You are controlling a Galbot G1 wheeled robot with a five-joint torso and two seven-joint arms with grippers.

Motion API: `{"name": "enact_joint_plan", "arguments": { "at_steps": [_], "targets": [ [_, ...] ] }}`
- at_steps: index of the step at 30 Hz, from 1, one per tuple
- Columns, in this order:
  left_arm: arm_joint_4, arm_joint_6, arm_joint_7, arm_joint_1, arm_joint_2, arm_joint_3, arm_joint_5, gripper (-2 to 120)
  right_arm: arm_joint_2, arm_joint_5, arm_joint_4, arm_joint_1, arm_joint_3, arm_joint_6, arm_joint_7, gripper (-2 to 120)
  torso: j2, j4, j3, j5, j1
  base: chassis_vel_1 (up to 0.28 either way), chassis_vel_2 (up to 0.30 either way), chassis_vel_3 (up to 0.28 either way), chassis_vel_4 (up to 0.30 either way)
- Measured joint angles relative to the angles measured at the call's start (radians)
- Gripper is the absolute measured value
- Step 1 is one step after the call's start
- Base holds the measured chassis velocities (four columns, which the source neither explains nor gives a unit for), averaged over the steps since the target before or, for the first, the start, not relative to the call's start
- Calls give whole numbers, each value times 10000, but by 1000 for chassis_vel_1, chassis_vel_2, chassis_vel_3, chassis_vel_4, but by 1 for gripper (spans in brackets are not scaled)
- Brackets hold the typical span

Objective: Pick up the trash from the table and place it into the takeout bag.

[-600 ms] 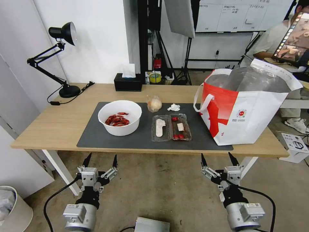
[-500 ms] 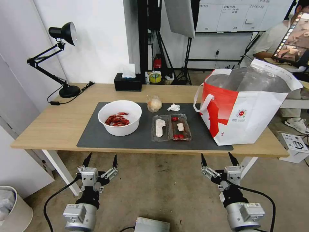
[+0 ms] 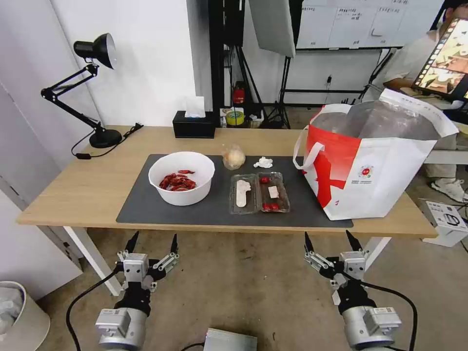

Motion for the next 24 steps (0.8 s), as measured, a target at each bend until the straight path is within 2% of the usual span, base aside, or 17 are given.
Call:
{"name": "enact_joint_plan", "arguments": {
  "at_steps": [15,16,18,21,24],
  "targets": [
    [-33,47,-30,-37,41,-12,-93,100,-158,216,48,69,59,-139,32,100,0,-2,0,1,0,0,0,0,0],
    [-146,240,-181,-153,178,-75,-379,100,-442,592,176,227,192,-417,109,100,0,1,0,-2,0,0,0,0,0],
    [-205,326,-248,-212,242,-106,-508,100,-543,730,221,279,239,-518,136,100,1,0,0,-1,0,0,0,0,0],
    [-765,1297,-989,-820,931,-411,-1952,100,-1578,2148,656,833,712,-1573,425,100,-1,0,0,1,1,0,0,0,0],
    [-1003,1702,-1289,-1078,1218,-540,-2557,100,-2000,2723,839,1056,900,-2003,543,100,0,-1,0,1,1,0,0,0,0]
  ]
}}
